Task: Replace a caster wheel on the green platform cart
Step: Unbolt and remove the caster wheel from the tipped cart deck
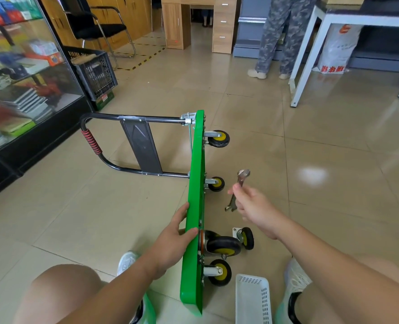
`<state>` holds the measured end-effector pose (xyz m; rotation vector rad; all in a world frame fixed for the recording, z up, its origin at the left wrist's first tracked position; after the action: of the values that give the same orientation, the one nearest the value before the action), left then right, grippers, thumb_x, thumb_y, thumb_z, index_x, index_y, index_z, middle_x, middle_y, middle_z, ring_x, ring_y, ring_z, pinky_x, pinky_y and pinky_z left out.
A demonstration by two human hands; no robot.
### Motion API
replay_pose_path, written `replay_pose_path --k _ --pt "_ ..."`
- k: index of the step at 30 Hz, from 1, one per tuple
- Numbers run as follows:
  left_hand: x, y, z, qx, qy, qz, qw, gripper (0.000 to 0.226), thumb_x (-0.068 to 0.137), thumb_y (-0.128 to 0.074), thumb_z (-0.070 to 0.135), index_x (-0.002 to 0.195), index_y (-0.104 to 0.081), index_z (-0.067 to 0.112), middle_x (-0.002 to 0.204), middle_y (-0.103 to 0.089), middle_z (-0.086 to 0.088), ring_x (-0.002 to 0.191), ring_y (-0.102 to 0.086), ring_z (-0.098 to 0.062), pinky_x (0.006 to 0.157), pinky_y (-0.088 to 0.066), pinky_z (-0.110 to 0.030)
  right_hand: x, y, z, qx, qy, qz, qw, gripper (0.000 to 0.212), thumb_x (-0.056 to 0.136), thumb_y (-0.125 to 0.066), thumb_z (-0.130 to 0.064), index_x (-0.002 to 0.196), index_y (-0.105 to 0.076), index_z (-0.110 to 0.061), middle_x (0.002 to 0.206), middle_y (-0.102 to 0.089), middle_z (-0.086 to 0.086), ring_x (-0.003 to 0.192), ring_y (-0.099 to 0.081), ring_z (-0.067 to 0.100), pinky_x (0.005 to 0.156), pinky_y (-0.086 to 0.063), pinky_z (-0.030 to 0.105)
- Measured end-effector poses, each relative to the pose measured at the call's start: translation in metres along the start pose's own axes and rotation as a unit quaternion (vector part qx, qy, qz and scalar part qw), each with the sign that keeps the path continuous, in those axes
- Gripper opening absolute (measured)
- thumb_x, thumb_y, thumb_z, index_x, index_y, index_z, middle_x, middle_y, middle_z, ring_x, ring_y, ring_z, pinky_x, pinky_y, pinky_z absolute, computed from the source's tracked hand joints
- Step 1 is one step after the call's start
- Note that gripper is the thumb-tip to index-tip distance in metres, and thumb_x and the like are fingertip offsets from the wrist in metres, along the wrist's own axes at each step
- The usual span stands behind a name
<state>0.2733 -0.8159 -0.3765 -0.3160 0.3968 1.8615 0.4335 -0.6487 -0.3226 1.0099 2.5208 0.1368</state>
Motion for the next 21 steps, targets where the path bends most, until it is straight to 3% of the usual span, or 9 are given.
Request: replay_pose_path --k 4,6,8,10,12,16,21 --pt "0.000 0.001 -0.001 0.004 0.004 -0.003 1.000 0.069 0.107 -0.055 0.020 0.156 -0.023 0.055 0.137 -0.048 0.035 0.105 -0.072 -0.008 0.091 -0.061 -0.041 0.004 -0.009 -0.001 -0.054 0.014 0.020 0.998 0.042 0.100 -0.033 -0.062 0.090 -0.047 -0.024 0.057 -0.038 -0.012 0.054 -0.036 0.009 0.061 -0.035 0.032" --pt "0.000 0.001 -0.002 0.009 0.005 -0.006 1.000 0.069 0.107 -0.055 0.020 0.156 -0.023 0.055 0.136 -0.047 0.036 0.107 -0.072 -0.009 0.091 -0.061 -0.042 0.004 -0.010 -0.005 -0.118 0.020 0.028 0.992 0.046 0.099 -0.028 -0.066 0.086 -0.048 -0.026 0.065 -0.044 -0.013 0.062 -0.043 0.008 0.073 -0.042 0.036" --pt "0.001 0.002 -0.002 0.017 0.006 -0.007 1.000 0.069 0.107 -0.056 0.021 0.156 -0.022 0.056 0.137 -0.047 0.036 0.108 -0.072 -0.010 0.093 -0.061 -0.043 0.001 -0.013 -0.012 -0.179 0.032 -0.004 0.983 0.044 0.104 -0.022 -0.055 0.106 -0.058 -0.029 0.086 -0.053 -0.016 0.085 -0.051 0.004 0.092 -0.041 0.033" --pt "0.001 0.003 -0.003 0.025 0.006 -0.007 1.000 0.069 0.106 -0.056 0.023 0.155 -0.022 0.058 0.138 -0.048 0.034 0.110 -0.071 -0.010 0.095 -0.060 -0.044 -0.001 -0.014 -0.018 -0.216 0.042 -0.040 0.975 0.053 0.108 -0.020 -0.045 0.127 -0.062 -0.020 0.111 -0.053 -0.013 0.110 -0.048 0.006 0.101 -0.034 0.027" --pt "0.000 0.003 -0.003 0.032 0.008 -0.009 0.999 0.069 0.106 -0.056 0.025 0.154 -0.021 0.059 0.132 -0.052 0.037 0.109 -0.072 -0.011 0.097 -0.059 -0.044 0.000 -0.015 -0.018 -0.235 0.048 -0.047 0.970 0.051 0.109 -0.021 -0.042 0.119 -0.065 -0.018 0.118 -0.052 -0.009 0.115 -0.047 0.008 0.101 -0.033 0.027" --pt "-0.001 0.002 -0.001 0.038 0.009 -0.013 0.999 0.069 0.107 -0.055 0.027 0.156 -0.017 0.058 0.124 -0.051 0.042 0.109 -0.072 -0.010 0.097 -0.059 -0.041 0.005 -0.018 -0.013 -0.239 0.044 -0.007 0.970 0.037 0.109 -0.029 -0.040 0.098 -0.061 -0.024 0.116 -0.054 0.002 0.110 -0.053 0.017 0.094 -0.039 0.033" --pt "-0.002 0.001 -0.001 0.038 0.012 -0.013 0.999 0.069 0.107 -0.054 0.025 0.157 -0.017 0.057 0.127 -0.050 0.041 0.109 -0.072 -0.010 0.096 -0.060 -0.041 0.006 -0.019 -0.010 -0.183 0.017 -0.019 0.983 0.037 0.109 -0.030 -0.038 0.108 -0.060 -0.017 0.084 -0.059 -0.001 0.089 -0.063 0.017 0.097 -0.047 0.040"
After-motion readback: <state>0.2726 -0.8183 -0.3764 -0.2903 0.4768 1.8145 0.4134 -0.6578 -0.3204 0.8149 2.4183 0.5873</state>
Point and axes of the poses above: each hand's wrist, its own x-axis towards the middle knuckle, its own y-axis out of the back of the hand, z = x × y, the point moved 2 cm from there along x, towards the middle knuckle
